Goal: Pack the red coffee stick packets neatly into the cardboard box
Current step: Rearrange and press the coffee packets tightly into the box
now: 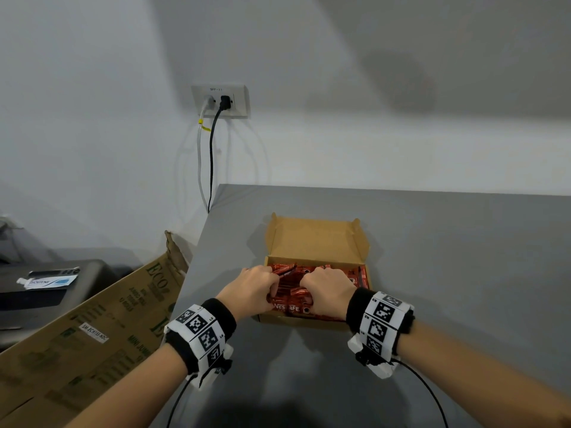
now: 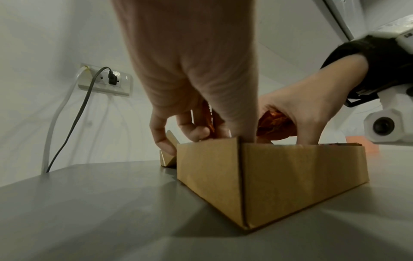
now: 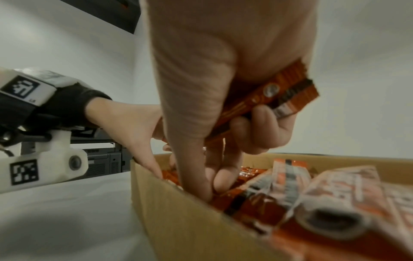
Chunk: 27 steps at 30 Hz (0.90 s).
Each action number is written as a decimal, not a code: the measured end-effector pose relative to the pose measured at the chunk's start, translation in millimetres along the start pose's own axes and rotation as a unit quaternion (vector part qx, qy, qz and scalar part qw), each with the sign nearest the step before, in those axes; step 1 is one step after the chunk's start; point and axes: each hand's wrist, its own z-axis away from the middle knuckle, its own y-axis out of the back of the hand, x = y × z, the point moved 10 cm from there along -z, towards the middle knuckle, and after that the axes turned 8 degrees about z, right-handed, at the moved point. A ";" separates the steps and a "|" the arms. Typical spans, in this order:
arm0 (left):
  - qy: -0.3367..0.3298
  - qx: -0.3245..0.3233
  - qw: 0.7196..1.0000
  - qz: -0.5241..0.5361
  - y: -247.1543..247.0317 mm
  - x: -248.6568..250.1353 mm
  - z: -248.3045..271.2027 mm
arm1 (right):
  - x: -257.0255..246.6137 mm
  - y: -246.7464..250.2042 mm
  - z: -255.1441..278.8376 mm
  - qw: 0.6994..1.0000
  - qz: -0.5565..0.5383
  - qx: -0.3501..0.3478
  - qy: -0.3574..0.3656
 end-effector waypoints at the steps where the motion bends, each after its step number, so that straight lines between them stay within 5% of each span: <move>1: -0.004 0.012 1.000 0.015 3.9 -0.3 0.8 | 2.9 0.5 -0.2 1.000 -0.010 -0.001 -0.002; 4: -0.042 0.106 0.987 0.113 26.6 2.1 7.8 | 27.2 8.2 0.4 0.995 -0.093 0.030 -0.032; 7: -0.071 0.171 0.957 0.224 37.3 3.7 19.5 | 65.5 29.5 11.7 0.958 -0.229 0.142 -0.097; 13: -0.097 0.129 0.946 0.283 29.7 22.9 12.5 | 38.6 34.3 21.5 0.929 -0.340 0.148 -0.010; 17: -0.049 0.135 0.909 0.392 34.3 10.1 10.6 | 47.8 43.6 28.2 0.890 -0.389 0.236 -0.011; 19: -0.025 0.133 0.901 0.411 32.9 1.9 9.0 | 42.6 47.9 31.6 0.903 -0.336 0.264 0.031; 23: -0.012 0.112 0.927 0.358 28.3 -3.7 5.0 | 32.0 29.8 21.1 0.958 -0.220 0.176 0.049; 27: -0.003 0.165 0.931 0.325 38.1 -8.5 10.0 | 43.7 24.3 19.2 0.944 -0.292 0.150 0.018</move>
